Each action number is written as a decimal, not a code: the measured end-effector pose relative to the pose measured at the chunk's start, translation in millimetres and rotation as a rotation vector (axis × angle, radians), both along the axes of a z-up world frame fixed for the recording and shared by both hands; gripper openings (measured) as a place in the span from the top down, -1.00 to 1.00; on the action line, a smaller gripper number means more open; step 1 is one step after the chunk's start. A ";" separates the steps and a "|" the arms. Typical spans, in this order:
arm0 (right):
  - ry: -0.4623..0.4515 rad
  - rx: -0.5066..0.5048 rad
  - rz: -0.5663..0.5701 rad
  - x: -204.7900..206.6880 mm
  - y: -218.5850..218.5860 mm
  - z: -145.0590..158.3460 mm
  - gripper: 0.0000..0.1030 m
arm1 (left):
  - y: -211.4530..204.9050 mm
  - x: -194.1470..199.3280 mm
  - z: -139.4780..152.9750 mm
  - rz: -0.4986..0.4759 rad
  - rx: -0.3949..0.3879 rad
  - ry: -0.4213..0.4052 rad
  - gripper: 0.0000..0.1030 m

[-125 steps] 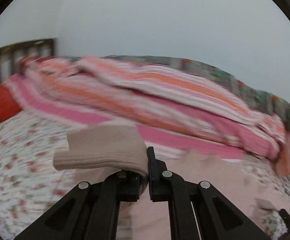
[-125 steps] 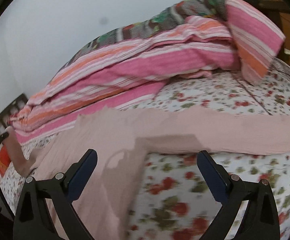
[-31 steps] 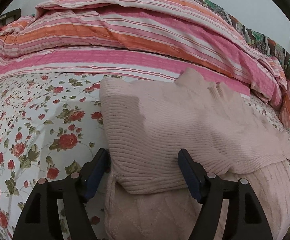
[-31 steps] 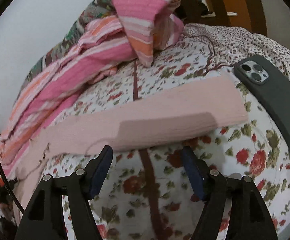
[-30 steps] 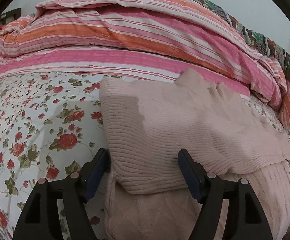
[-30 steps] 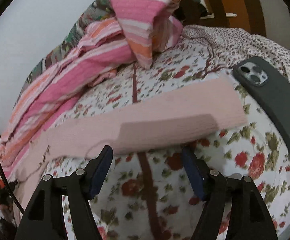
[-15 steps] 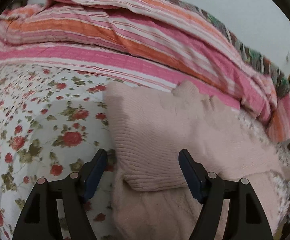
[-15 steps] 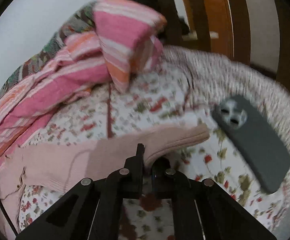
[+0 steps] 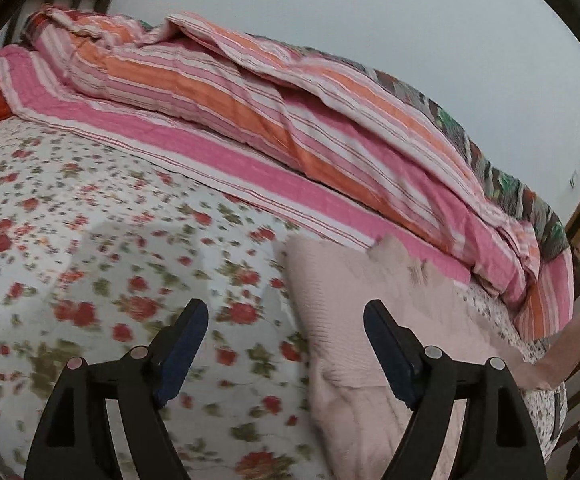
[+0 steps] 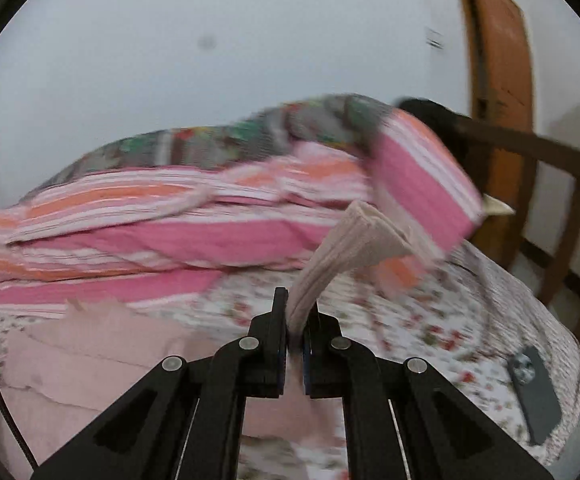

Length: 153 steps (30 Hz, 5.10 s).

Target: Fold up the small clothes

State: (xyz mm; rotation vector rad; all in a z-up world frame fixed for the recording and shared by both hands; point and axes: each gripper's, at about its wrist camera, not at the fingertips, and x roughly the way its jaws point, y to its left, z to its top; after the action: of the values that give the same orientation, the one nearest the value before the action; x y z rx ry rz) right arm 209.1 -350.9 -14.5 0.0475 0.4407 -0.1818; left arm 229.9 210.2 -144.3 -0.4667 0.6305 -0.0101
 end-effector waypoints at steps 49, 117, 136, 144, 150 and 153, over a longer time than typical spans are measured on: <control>0.224 0.043 0.263 46.9 81.5 -128.4 -0.32 | -58.0 6.4 -7.6 -0.286 -0.164 0.068 -0.03; 0.379 0.058 0.168 74.0 63.9 -157.5 -0.78 | -118.0 49.8 -19.4 -0.120 0.310 0.080 0.16; 0.390 0.145 0.194 72.2 57.0 -163.7 -0.70 | -118.9 51.9 -28.6 -0.134 0.308 0.120 0.16; 0.407 0.094 0.187 72.2 61.6 -164.0 -0.70 | -127.1 55.4 -30.8 -0.135 0.355 0.146 0.16; 0.418 0.102 0.190 74.0 60.0 -165.7 -0.71 | -128.1 56.8 -31.4 -0.137 0.362 0.151 0.16; 0.422 0.097 0.189 75.1 60.7 -166.5 -0.71 | -128.8 56.3 -31.7 -0.135 0.370 0.152 0.15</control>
State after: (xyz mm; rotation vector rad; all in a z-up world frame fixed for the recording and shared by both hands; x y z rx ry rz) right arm 284.1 -290.2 -181.0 0.0626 0.8711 0.0189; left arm 286.2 81.5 -176.0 -0.0663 0.7937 0.0141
